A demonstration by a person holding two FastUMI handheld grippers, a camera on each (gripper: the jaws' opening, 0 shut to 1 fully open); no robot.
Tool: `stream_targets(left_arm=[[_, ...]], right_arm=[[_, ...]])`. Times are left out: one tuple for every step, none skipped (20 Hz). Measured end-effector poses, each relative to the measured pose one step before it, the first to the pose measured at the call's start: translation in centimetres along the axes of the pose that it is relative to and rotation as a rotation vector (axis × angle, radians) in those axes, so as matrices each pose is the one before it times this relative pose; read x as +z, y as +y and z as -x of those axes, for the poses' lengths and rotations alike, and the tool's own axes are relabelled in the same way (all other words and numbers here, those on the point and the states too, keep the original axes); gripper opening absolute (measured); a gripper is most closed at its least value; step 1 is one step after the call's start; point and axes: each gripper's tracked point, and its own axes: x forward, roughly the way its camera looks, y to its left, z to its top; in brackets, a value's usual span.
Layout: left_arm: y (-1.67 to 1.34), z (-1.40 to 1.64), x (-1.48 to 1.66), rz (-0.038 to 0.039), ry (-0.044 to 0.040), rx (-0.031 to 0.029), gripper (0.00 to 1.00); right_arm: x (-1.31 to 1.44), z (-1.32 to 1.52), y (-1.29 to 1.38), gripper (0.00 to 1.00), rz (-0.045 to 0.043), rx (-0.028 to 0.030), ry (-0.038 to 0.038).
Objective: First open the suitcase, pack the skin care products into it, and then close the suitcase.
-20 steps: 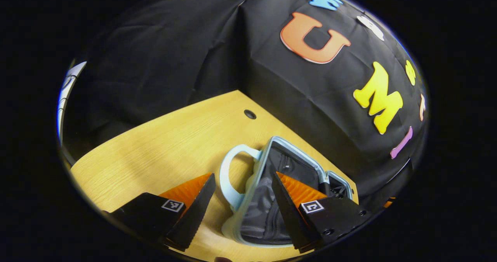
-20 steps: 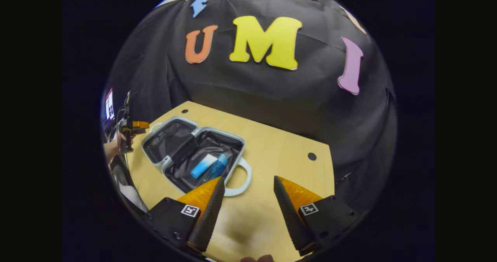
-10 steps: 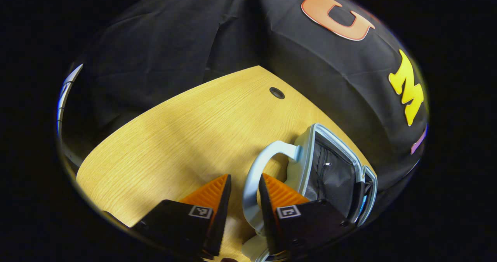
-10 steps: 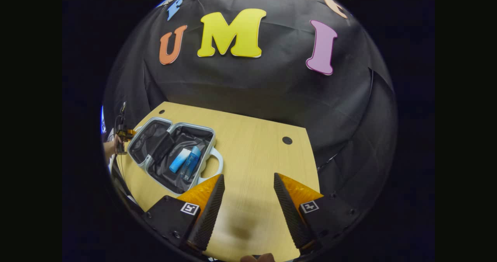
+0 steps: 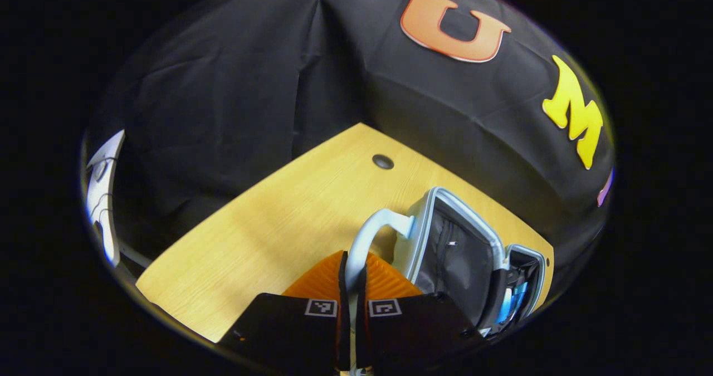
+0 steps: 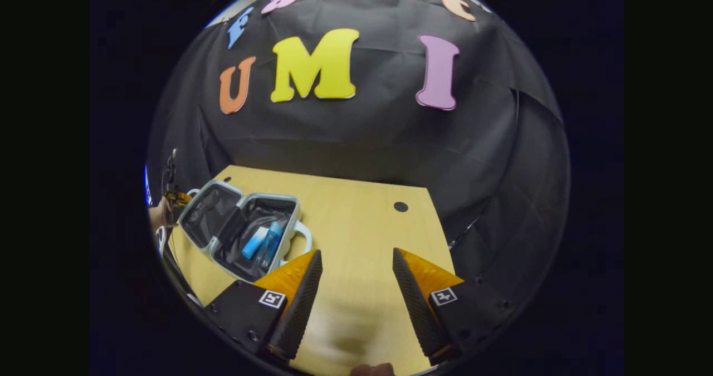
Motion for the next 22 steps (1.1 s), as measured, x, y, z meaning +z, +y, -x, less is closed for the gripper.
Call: stream_targets(left_arm=[[-1.456, 1.478, 1.387, -0.0136, -0.03343, -0.01518, 0.06], [-1.537, 1.45, 1.145, -0.01802, -0.0353, -0.01128, 0.06], [-1.799, 1.552, 1.193, -0.01896, -0.03525, -0.02129, 0.05], [-1.888, 1.571, 1.186, -0.02015, -0.03658, -0.01998, 0.04], [-2.085, 1.23, 1.004, -0.01628, -0.03114, -0.02048, 0.04], [-2.312, 1.42, 0.996, -0.01219, -0.03154, -0.02314, 0.04], [-2.263, 1.397, 0.983, -0.0074, -0.0302, -0.02172, 0.04], [-2.706, 1.04, 0.766, -0.00424, -0.03016, -0.02685, 0.04], [-3.099, 1.257, 0.63, -0.00525, -0.03184, -0.02769, 0.04], [-3.052, 0.673, 0.035, -0.01127, -0.02316, -0.03564, 0.04], [-3.103, 0.557, -0.266, -0.02529, -0.02048, -0.03455, 0.04], [-2.837, 0.25, -0.418, -0.03413, -0.00875, -0.02792, 0.03], [-2.879, -0.032, -0.496, -0.04331, -0.01185, -0.0292, 0.04], [-2.745, -0.193, -0.663, -0.03266, -0.00512, -0.02491, 0.08], [-2.692, -0.268, -0.888, -0.02924, -0.00136, -0.02261, 0.04], [-2.39, -0.545, -1.281, -0.02688, 0.00813, -0.02053, 0.04], [-2.565, -0.745, -1.124, -0.02198, 0.0066, -0.01539, 0.03], [-2.116, -0.913, -1.156, -0.01496, 0.00527, -0.01612, 0.04], [-1.769, -0.814, -1.109, -0.01456, 0.00848, -0.01956, 0.04], [-1.659, -0.835, -1.423, -0.00505, 0.02496, -0.01939, 0.03], [-1.405, -1.014, -1.408, -0.00521, 0.02085, -0.0168, 0.04], [-1.247, -0.859, -1.246, -0.01039, 0.02163, -0.01268, 0.03]], right_arm=[[0.232, 0.24, -0.695, 0.76, -0.0163, -0.00592, -0.01479], [0.15, 0.471, -0.779, 0.76, -0.0082, -0.01106, -0.01329], [0.279, 0.711, -1.084, 0.75, -0.00728, -0.01217, -0.01846], [0.407, 0.709, -0.975, 0.74, -0.00343, -0.01197, -0.02163], [0.186, 0.725, -1.081, 0.76, -0.0021, -0.0155, -0.02179], [0.315, 0.571, -1.006, 0.76, -0.00275, -0.01368, -0.02106], [0.232, 0.503, -0.896, 0.74, -0.00471, -0.01286, -0.0177], [0.165, 0.465, -0.753, 0.76, -0.00543, -0.00877, -0.01309], [-0.133, 0.306, -0.741, 0.74, -0.00677, -0.00726, -0.00221], [-0.17, 0.34, -0.71, 0.76, -0.00974, -0.00503, -0.00135], [-0.077, 0.187, -0.717, 0.76, -0.00936, -0.00611, 0.00235], [-0.128, 0.251, -0.79, 0.74, -0.00933, -0.01004, -0.00044], [-0.089, 0.19, -0.882, 0.74, -0.00522, -0.01044, 0.00177], [-0.154, 0.15, -0.86, 0.76, -0.00277, -0.01451, -0.00042], [-0.099, 0.241, -0.981, 0.76, -0.00326, -0.01595, 0.00068], [-0.145, 0.419, -0.851, 0.77, -0.00451, -0.01285, 0.00316], [-0.262, 0.378, -0.86, 0.79, -0.00183, -0.01675, 0.00423], [-0.186, 0.266, -0.982, 0.79, -0.00249, -0.01682, 0.00244], [-0.296, 0.399, -0.842, 0.79, 0.00209, -0.01675, 0.00822], [-0.365, 0.308, -0.673, 0.79, 0.00271, -0.0134, 0.00766], [-0.192, 0.361, -0.761, 0.79, 0.0061, -0.01562, 0.00523], [-0.228, 0.225, -0.723, 0.79, 0.00696, -0.01268, 0.00399]])
